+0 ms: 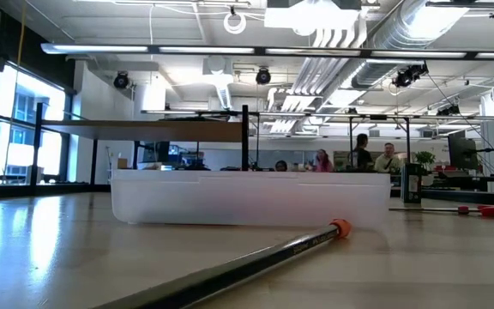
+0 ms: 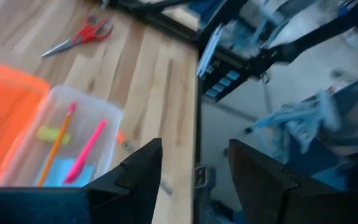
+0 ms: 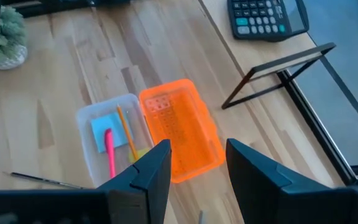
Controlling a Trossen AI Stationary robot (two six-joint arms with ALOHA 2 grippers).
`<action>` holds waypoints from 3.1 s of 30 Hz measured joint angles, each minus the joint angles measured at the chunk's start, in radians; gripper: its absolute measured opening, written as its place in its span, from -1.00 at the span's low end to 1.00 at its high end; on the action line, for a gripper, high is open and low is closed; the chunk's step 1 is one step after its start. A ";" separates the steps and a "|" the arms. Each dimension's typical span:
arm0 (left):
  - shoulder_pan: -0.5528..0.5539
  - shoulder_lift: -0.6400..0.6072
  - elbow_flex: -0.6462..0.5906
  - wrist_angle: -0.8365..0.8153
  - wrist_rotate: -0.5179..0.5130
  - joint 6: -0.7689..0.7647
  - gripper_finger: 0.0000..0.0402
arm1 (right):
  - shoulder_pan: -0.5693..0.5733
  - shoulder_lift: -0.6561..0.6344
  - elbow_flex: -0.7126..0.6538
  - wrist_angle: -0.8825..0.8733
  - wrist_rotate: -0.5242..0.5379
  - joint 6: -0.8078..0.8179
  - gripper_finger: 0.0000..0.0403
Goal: Pack school essentials
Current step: Put the black pencil into the school supply box
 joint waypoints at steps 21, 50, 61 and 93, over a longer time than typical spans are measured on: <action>-0.151 0.368 0.199 -0.302 -0.145 -0.413 -0.14 | -0.015 0.000 0.000 -0.012 -0.006 0.001 -0.29; -0.276 0.645 0.201 -0.181 -0.161 -0.681 -0.14 | -0.049 0.000 0.000 -0.004 -0.002 0.048 -0.29; -0.280 0.731 0.201 -0.052 -0.101 -0.668 -0.14 | -0.074 0.000 0.000 -0.004 -0.002 0.053 -0.29; -0.201 0.804 0.454 -0.143 -0.085 -0.414 -0.14 | -0.075 0.001 0.000 -0.008 -0.002 0.053 -0.29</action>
